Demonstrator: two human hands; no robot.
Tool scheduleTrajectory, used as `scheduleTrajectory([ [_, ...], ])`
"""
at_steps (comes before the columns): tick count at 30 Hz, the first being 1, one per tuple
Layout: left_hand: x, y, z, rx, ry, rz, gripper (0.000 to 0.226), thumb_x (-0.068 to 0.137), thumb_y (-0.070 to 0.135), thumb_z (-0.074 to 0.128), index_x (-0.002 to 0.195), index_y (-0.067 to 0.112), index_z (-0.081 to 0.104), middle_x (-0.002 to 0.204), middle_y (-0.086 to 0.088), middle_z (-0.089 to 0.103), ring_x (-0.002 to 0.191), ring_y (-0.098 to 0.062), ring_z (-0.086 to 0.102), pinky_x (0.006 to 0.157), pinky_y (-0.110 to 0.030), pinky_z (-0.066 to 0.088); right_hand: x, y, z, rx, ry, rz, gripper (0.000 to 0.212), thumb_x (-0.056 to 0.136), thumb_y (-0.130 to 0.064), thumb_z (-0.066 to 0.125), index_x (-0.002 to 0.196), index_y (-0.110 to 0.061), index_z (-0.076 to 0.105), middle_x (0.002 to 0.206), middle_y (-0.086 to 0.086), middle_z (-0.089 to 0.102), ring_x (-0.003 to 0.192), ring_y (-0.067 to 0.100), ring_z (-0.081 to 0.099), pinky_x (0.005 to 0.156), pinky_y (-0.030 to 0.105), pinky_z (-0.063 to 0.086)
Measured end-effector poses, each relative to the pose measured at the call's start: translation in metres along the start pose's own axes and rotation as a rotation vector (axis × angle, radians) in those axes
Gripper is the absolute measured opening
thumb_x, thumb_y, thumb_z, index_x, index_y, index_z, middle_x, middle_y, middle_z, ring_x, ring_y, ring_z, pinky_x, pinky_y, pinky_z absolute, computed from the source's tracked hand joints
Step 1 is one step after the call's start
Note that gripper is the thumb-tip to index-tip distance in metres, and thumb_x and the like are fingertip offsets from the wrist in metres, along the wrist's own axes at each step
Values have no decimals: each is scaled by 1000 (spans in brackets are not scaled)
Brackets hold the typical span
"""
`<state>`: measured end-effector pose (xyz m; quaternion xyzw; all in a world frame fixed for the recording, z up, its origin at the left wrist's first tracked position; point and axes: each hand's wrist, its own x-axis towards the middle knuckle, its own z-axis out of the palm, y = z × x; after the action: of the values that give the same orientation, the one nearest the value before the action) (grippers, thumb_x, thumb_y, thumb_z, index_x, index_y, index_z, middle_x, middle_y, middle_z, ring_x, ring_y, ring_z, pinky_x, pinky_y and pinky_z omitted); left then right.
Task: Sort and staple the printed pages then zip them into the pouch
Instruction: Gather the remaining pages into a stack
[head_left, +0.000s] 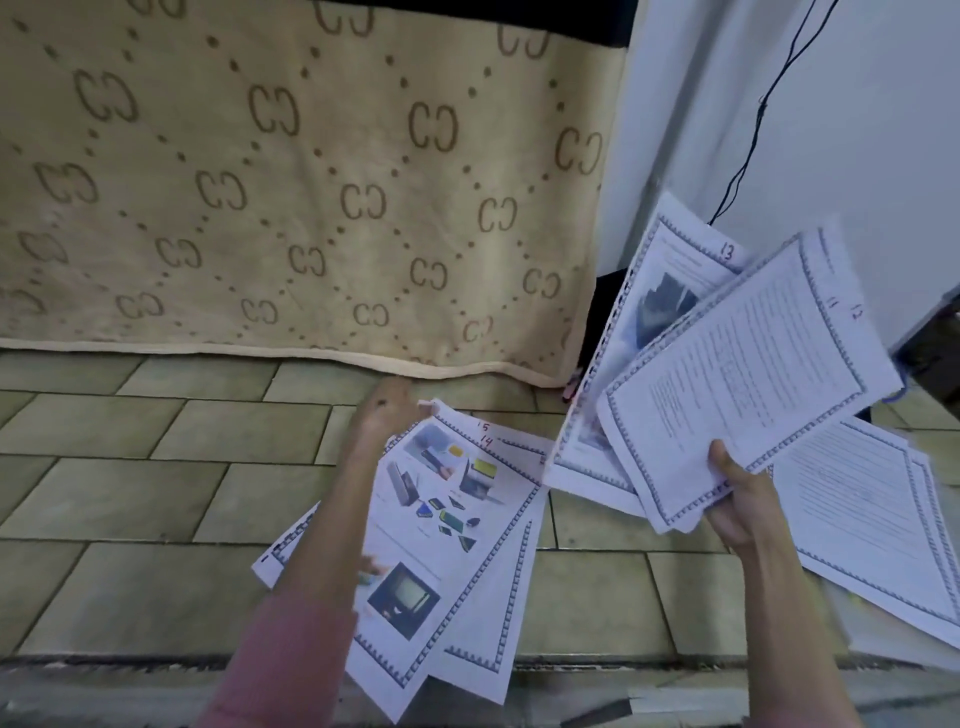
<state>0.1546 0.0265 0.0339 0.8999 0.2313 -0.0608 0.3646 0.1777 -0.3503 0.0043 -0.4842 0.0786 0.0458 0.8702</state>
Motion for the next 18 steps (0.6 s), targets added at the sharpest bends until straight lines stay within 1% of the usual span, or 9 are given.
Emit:
scheduleTrajectory([
  [3,-2,-39,15,338,-148,-228,73,65,55,73,118,12,48,128,-13,49,116,-31,48,92,-37,46,-2,8,-4,32,30,27,49,89,-12,53,138,-9,45,112,-2,70,102,14,67,84,35,56],
  [5,-7,-45,23,444,-131,-238,83,62,53,77,126,14,41,131,-12,41,124,-31,41,93,-40,43,-4,12,-1,68,40,48,71,74,-20,73,138,-9,45,118,2,68,106,16,66,85,35,56],
  [6,-11,-45,26,450,-105,-234,82,61,50,80,124,15,41,127,-11,42,122,-30,42,89,-39,44,-4,14,-1,84,43,57,80,67,-23,80,138,-10,46,125,5,64,110,18,64,86,36,55],
  [7,-13,-45,28,426,-84,-239,79,59,45,82,120,15,43,123,-10,46,118,-30,46,85,-37,45,-4,15,3,104,35,61,74,69,-23,80,135,-12,49,128,6,62,112,19,63,88,38,55],
  [9,-15,-46,28,336,-45,-239,65,60,37,84,110,14,48,113,-8,56,106,-27,56,79,-33,47,-6,18,8,123,12,80,30,87,-16,59,116,-18,67,121,4,66,105,16,66,87,37,54],
  [12,-16,-46,22,165,50,-153,28,72,22,76,94,13,62,98,-10,68,86,-25,64,69,-28,47,-3,27,10,149,-56,110,36,93,-15,46,86,-25,79,104,-2,73,95,11,70,85,33,55],
  [15,-15,-39,12,43,173,1,23,84,28,67,94,8,67,89,-14,68,77,-27,61,64,-28,44,-7,34,28,185,-120,184,18,83,-17,64,95,-18,77,111,4,71,100,17,68,91,41,51],
  [17,-14,-31,7,-76,189,87,25,90,29,59,100,8,66,96,-14,67,89,-30,62,74,-33,45,-7,44,40,132,-157,248,33,79,-15,71,111,-10,66,113,8,70,102,20,68,87,42,54],
  [18,-15,-25,4,-195,149,119,25,92,27,56,104,8,66,99,-13,67,95,-30,62,79,-34,46,-8,48,47,73,-162,259,30,82,-12,67,111,-8,61,105,7,73,95,19,70,79,38,58],
])
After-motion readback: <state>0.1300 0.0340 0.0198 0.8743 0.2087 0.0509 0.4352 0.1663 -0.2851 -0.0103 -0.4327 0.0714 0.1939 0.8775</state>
